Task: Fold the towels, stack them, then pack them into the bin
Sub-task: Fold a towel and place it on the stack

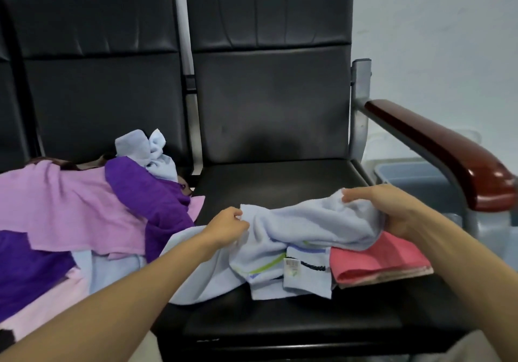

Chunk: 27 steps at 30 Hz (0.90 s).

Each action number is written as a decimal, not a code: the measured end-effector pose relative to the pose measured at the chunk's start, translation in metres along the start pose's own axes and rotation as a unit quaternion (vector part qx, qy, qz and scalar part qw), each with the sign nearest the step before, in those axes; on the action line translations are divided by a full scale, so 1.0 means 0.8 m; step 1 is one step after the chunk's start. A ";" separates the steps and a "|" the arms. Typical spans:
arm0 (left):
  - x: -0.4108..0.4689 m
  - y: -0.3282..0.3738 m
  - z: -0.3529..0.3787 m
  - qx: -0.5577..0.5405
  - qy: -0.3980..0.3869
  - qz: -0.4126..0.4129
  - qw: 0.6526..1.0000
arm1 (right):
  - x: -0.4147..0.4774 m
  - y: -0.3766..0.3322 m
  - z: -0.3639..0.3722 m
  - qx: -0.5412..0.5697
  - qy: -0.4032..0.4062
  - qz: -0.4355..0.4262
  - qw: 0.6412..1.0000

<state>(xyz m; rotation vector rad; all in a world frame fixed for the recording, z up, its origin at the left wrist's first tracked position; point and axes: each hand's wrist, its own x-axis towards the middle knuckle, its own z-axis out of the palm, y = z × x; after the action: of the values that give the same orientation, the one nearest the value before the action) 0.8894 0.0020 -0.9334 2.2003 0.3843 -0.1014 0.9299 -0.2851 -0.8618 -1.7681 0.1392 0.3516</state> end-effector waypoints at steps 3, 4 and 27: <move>0.019 0.014 0.005 -0.017 0.034 -0.021 0.999 | 0.007 0.007 0.007 -0.015 0.004 -0.019 1.000; 0.027 0.019 0.010 -0.030 0.046 -0.035 0.998 | 0.012 0.010 0.008 -0.026 0.013 -0.028 0.999; -0.040 0.108 -0.174 -0.141 0.255 0.190 0.938 | -0.015 -0.090 0.049 0.197 0.110 -0.095 0.970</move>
<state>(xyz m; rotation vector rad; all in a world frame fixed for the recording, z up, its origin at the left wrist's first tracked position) 0.8774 0.0548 -0.7756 1.9502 0.2287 0.7065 0.9326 -0.2314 -0.7984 -1.4068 0.1828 -0.0149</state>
